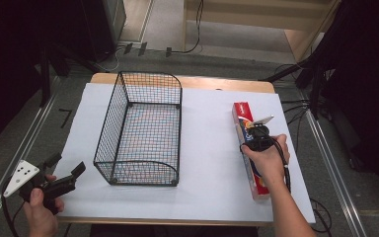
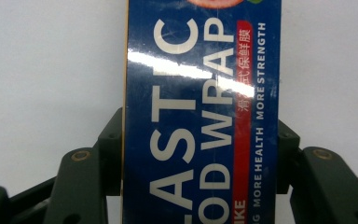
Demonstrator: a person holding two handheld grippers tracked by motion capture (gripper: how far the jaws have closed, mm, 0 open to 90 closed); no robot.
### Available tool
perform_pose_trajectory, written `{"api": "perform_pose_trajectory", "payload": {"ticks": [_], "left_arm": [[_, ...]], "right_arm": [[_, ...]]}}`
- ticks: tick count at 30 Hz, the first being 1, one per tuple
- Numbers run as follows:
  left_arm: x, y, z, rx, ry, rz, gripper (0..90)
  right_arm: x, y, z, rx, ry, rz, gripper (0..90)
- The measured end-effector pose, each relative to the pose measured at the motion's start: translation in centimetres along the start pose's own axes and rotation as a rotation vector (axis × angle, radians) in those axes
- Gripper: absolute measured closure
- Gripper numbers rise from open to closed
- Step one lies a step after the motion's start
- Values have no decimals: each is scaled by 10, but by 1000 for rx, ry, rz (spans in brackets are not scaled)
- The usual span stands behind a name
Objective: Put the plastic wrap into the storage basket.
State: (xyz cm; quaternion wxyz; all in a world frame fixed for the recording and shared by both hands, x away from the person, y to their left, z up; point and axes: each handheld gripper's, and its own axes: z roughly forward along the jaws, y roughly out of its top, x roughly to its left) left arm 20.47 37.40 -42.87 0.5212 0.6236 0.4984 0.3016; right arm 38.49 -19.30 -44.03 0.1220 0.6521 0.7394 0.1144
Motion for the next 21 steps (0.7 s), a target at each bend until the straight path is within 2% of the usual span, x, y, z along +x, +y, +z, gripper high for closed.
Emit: {"api": "perform_pose_trajectory", "payload": {"ticks": [5, 14, 21], "left_arm": [[0, 0, -1, 0, 3, 3, 81], [0, 1, -2, -3, 2, 3, 81], [1, 1, -1, -2, 4, 3, 81]], "right_arm": [[-1, 0, -2, 2, 4, -13, 424], [0, 1, -16, -30, 29, -50, 424], [12, 4, -26, -44, 45, -100, 423]]}}
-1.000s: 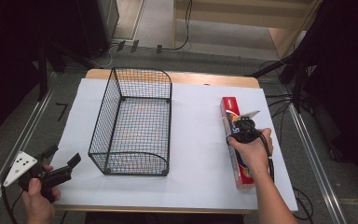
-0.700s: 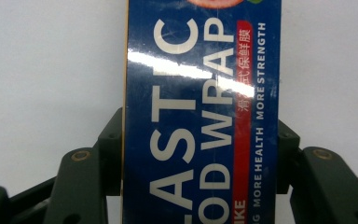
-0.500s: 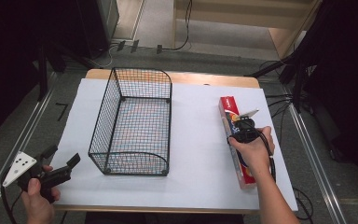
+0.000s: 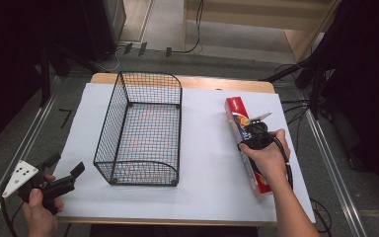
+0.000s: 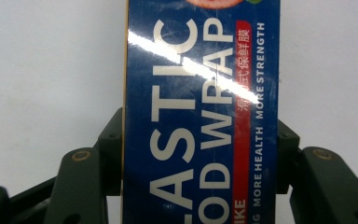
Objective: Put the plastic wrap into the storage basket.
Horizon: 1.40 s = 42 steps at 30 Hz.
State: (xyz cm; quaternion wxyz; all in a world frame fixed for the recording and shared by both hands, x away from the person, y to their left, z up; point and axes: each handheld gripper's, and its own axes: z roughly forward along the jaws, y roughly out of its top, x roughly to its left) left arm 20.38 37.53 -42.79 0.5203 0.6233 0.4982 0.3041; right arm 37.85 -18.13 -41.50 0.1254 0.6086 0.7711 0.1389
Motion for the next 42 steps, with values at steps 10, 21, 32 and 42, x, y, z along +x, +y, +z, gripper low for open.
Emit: {"api": "perform_pose_trajectory", "payload": {"ticks": [10, 21, 32, 42], "left_arm": [[-1, 0, -1, -3, -2, 3, 81], [-1, 0, -1, -4, -4, 3, 81], [-2, 0, 0, 1, -7, 8, 81], [-2, 0, 1, 2, -9, 9, 81]], "right_arm": [[20, 6, -8, -17, 24, -60, 424], [39, 14, -25, -45, 42, -108, 423], [59, 24, -40, -57, 62, -158, 423], [77, 34, -54, -72, 78, -190, 423]]}}
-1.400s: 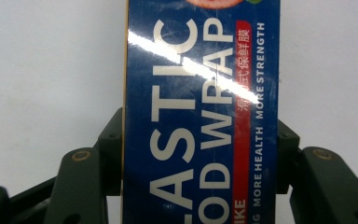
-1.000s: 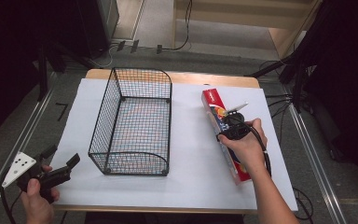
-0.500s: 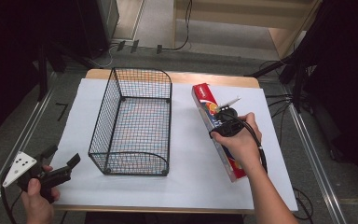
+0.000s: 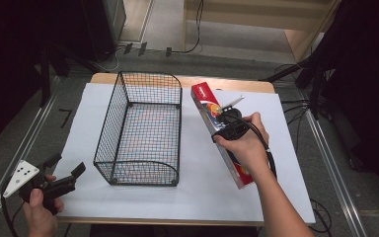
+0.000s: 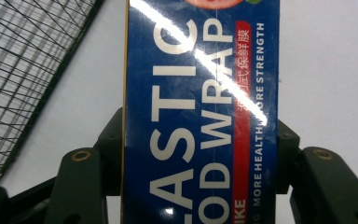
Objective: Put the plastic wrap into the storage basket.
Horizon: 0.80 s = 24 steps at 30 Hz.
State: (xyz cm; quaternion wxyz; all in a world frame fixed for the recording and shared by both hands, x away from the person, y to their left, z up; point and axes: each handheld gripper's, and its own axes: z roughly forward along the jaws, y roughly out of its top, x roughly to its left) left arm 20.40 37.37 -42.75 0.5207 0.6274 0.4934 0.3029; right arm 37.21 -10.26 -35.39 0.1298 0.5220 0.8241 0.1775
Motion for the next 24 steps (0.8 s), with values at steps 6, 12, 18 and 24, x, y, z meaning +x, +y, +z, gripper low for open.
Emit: {"api": "perform_pose_trajectory", "payload": {"ticks": [6, 12, 18, 24], "left_arm": [[0, 0, 0, 3, 0, 1, 81], [1, 0, 0, 2, 0, -3, 81], [1, 0, 0, 0, -1, -4, 81], [1, 0, 0, -1, -1, -5, 81]], "right_arm": [[10, 9, -8, -14, 12, -21, 422], [20, 17, -17, -30, 21, -49, 422], [27, 21, -21, -31, 19, -61, 422], [35, 24, -19, -30, 37, -76, 422]]}}
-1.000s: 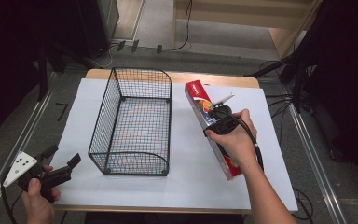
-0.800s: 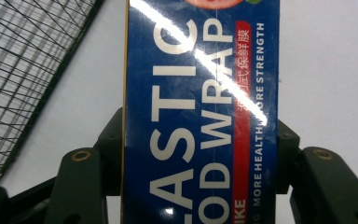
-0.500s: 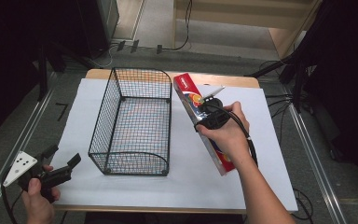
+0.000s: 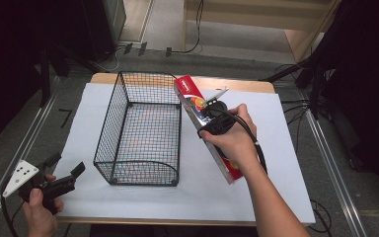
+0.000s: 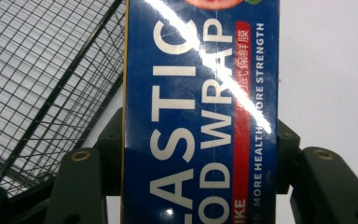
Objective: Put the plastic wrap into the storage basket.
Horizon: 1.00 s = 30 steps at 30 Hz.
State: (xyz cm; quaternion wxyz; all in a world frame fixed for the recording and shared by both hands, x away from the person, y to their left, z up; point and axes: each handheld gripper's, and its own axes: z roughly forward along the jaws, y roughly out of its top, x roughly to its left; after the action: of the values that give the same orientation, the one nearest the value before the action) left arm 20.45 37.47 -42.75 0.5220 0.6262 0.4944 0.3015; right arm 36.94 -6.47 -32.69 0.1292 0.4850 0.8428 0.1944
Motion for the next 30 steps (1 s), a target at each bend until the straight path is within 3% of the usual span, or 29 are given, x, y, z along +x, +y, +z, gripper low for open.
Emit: {"api": "perform_pose_trajectory", "payload": {"ticks": [30], "left_arm": [[0, 1, -2, -5, 2, 0, 81]], "right_arm": [[38, 12, 8, 9, 58, -81, 421]]}}
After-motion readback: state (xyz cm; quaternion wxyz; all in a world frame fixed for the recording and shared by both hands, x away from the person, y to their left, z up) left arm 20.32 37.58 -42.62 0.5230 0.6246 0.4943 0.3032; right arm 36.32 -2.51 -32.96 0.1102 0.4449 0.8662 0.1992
